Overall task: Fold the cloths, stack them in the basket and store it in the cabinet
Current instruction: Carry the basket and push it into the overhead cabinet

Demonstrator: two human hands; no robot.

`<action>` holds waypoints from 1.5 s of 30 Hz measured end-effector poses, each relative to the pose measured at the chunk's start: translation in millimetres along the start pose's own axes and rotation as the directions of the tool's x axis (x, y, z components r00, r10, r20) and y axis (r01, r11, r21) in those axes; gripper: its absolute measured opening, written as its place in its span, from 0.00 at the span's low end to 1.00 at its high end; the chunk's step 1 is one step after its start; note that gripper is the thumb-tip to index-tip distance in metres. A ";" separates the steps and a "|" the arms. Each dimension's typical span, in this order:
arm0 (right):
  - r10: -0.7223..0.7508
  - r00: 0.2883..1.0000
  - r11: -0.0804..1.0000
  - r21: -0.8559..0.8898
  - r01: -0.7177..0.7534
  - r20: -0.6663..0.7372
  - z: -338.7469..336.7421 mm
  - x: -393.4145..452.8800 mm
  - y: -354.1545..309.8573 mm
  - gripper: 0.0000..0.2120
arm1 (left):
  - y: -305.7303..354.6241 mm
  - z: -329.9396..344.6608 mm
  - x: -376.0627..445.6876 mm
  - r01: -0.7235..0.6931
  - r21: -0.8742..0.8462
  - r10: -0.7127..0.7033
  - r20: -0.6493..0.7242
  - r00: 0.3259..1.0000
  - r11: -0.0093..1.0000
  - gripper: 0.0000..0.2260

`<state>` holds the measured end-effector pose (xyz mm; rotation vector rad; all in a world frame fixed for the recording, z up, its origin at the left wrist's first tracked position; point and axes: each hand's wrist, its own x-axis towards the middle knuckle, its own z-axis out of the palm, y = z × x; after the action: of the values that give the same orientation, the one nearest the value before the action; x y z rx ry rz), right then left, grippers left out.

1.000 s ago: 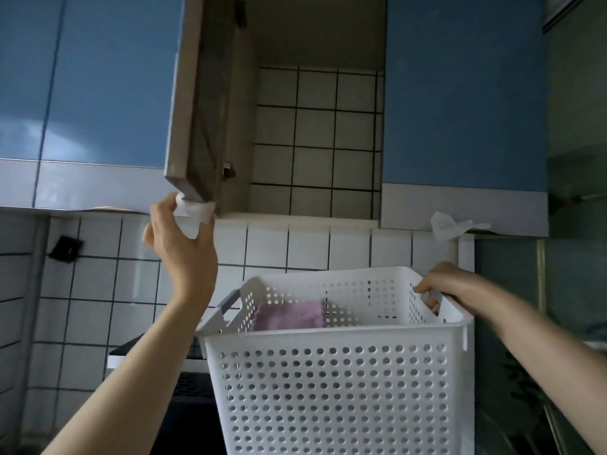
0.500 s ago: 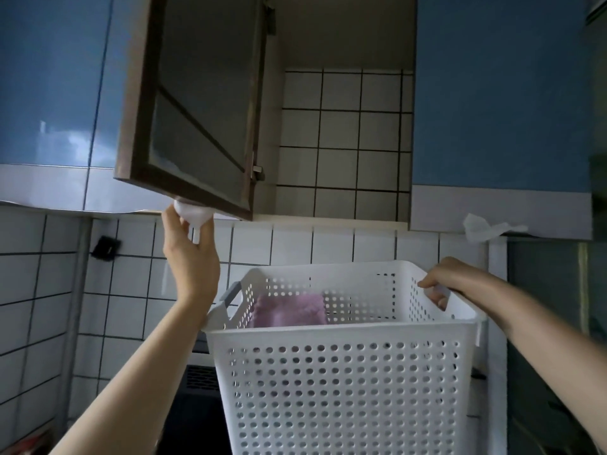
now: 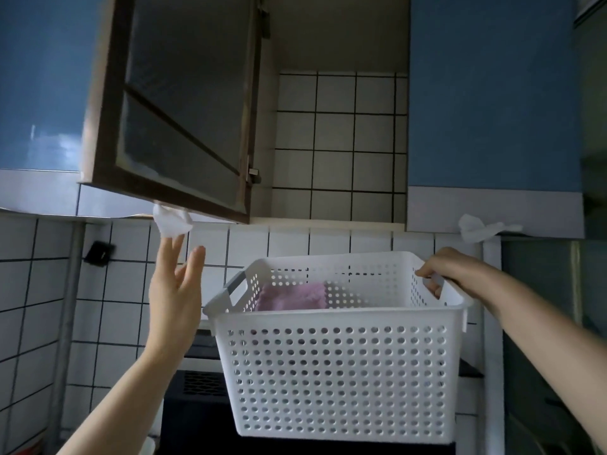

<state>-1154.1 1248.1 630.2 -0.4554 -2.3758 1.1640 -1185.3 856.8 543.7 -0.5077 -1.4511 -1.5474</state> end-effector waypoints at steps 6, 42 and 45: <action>-0.009 1.000 1.000 -0.002 0.009 -0.014 -12.8 -6.4 -5.7 0.06 | -15.4 0.1 -81.6 0.267 -0.110 -0.253 0.129 0.959 0.957 0.24; -0.413 0.802 0.592 0.542 0.597 -0.432 -73.8 -61.8 -102.2 0.32 | 108.4 96.3 86.5 -0.198 0.096 0.213 -0.177 0.961 0.975 0.33; -0.442 0.780 0.615 0.483 0.623 -0.443 -64.3 -61.6 -102.7 0.36 | 100.1 101.1 96.8 -0.198 0.165 0.229 -0.196 0.954 0.966 0.31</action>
<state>-1077.7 1200.3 732.0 0.3014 -1.5635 1.3510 -1178.8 930.8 698.9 -0.3854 -1.2860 -1.2738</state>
